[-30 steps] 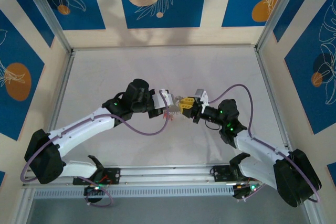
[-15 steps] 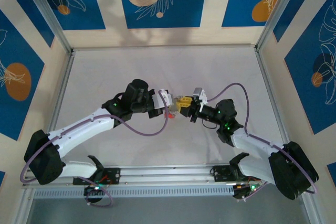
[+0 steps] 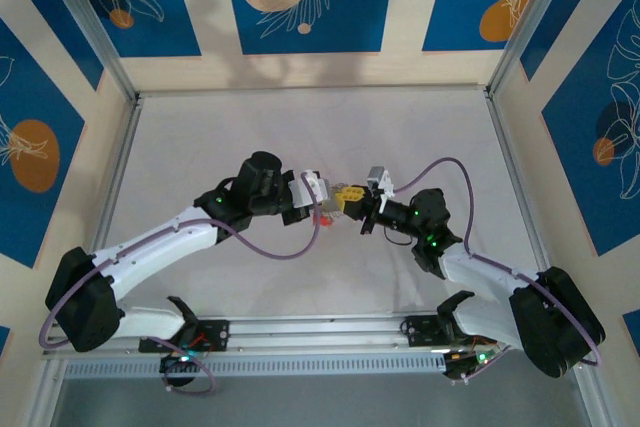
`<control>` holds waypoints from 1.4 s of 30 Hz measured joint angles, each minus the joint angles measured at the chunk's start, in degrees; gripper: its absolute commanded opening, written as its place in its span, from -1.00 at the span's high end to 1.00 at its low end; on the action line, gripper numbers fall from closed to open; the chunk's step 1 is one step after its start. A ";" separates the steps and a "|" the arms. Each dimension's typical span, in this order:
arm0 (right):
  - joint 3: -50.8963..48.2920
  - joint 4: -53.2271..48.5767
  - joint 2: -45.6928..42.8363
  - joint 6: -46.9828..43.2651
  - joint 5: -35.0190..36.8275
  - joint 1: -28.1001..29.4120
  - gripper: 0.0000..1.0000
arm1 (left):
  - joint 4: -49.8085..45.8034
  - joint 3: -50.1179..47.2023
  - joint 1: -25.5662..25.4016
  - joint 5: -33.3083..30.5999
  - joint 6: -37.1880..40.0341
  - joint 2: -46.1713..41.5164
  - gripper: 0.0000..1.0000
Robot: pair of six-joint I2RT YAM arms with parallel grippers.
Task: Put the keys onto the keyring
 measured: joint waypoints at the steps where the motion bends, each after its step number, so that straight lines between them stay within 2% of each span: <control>1: 0.13 -0.33 -0.04 -0.44 0.04 0.15 1.00 | 0.00 0.00 0.00 0.00 -0.20 0.00 1.00; 4: 0.98 -2.40 -0.61 -2.47 0.55 0.52 1.00 | 0.00 -0.02 0.00 -0.04 -0.87 0.02 1.00; 5: 1.18 -3.08 -0.85 -3.15 1.05 0.68 1.00 | 0.07 -0.02 0.00 -0.04 -1.09 0.02 0.93; 8: 1.62 -4.85 -1.40 -5.27 2.21 0.94 1.00 | 0.24 -0.02 0.00 -0.22 -1.84 0.28 0.60; 10: 2.10 -6.49 -1.51 -7.10 2.78 0.94 1.00 | 0.37 -0.02 0.00 -0.37 -2.80 0.59 0.47; 13: 3.02 -10.14 -1.51 -10.73 3.10 1.01 1.00 | 1.22 -0.07 0.00 -0.39 -3.89 0.74 0.15; 19: 5.99 -17.90 -1.51 -20.28 3.10 1.09 1.00 | 1.84 -0.17 0.02 0.11 -4.68 0.63 0.00; 23: 7.30 -20.90 -1.29 -25.97 3.06 1.09 1.00 | 1.38 -1.29 0.74 1.66 -4.87 -0.90 -0.01; 32: 7.78 -24.06 0.57 -33.38 0.22 1.09 1.00 | -1.51 -4.28 5.81 8.76 -2.56 -8.04 0.16; 42: 7.76 -22.47 2.10 -34.05 -3.58 1.84 1.00 | -2.60 -3.61 6.19 15.02 0.85 -2.08 0.36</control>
